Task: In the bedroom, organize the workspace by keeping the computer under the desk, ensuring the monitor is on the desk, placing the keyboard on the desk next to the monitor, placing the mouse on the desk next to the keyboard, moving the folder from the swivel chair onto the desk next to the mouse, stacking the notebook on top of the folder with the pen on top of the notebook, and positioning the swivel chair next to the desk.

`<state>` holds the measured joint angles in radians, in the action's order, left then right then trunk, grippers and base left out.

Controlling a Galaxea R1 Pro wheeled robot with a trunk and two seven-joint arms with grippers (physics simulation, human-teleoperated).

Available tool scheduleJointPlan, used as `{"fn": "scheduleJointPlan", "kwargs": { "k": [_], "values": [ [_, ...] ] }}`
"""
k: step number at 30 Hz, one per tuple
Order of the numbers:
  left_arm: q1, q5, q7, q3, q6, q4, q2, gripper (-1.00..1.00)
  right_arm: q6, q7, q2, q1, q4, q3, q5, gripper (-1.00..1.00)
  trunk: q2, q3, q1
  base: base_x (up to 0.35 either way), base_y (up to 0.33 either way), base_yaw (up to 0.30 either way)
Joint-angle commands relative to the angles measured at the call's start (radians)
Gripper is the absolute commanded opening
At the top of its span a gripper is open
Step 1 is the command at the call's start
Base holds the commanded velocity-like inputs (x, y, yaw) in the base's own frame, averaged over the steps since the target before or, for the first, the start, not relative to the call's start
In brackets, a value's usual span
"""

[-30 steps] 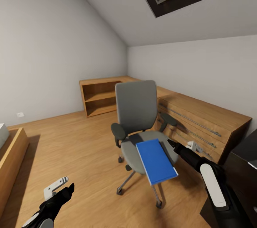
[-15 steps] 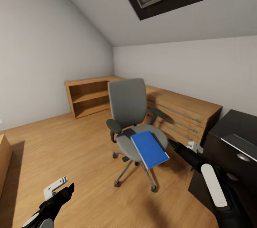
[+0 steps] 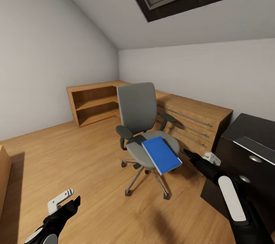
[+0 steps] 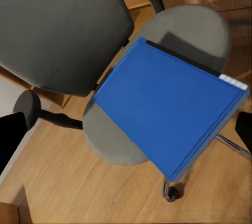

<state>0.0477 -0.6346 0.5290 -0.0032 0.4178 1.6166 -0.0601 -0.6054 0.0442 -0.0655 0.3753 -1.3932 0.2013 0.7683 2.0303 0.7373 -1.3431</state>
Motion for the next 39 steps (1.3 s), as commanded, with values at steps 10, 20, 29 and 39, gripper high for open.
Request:
{"fn": "scheduleJointPlan", "kwargs": {
  "k": [10, 20, 29, 39],
  "values": [
    [0.000, -0.008, 0.005, -0.008, 0.001, 0.002, 0.000, 1.00, -0.002, -0.187, 0.000, 0.000, 0.139, 0.154, 0.008, 1.00, 0.071, 0.032, -0.038, -0.001, 0.001, 0.000],
    [0.000, -0.008, 0.005, -0.027, 0.002, 0.002, 0.001, 1.00, 0.004, -0.260, -0.064, 0.005, 0.356, 0.204, 0.010, 1.00, 0.141, 0.064, -0.077, 0.000, 0.000, 0.000],
    [0.000, -0.008, 0.006, -0.029, 0.002, 0.002, 0.002, 1.00, -0.004, -0.476, -0.189, 0.091, 0.690, 0.201, 0.008, 1.00, 0.204, 0.092, -0.111, 0.000, 0.000, 0.000],
    [0.000, -0.008, 0.006, -0.030, 0.002, 0.002, 0.002, 1.00, -0.068, -0.673, -0.249, 0.219, 0.931, 0.190, -0.005, 1.00, 0.274, 0.123, -0.150, 0.000, 0.000, 0.000]
  ]
}}
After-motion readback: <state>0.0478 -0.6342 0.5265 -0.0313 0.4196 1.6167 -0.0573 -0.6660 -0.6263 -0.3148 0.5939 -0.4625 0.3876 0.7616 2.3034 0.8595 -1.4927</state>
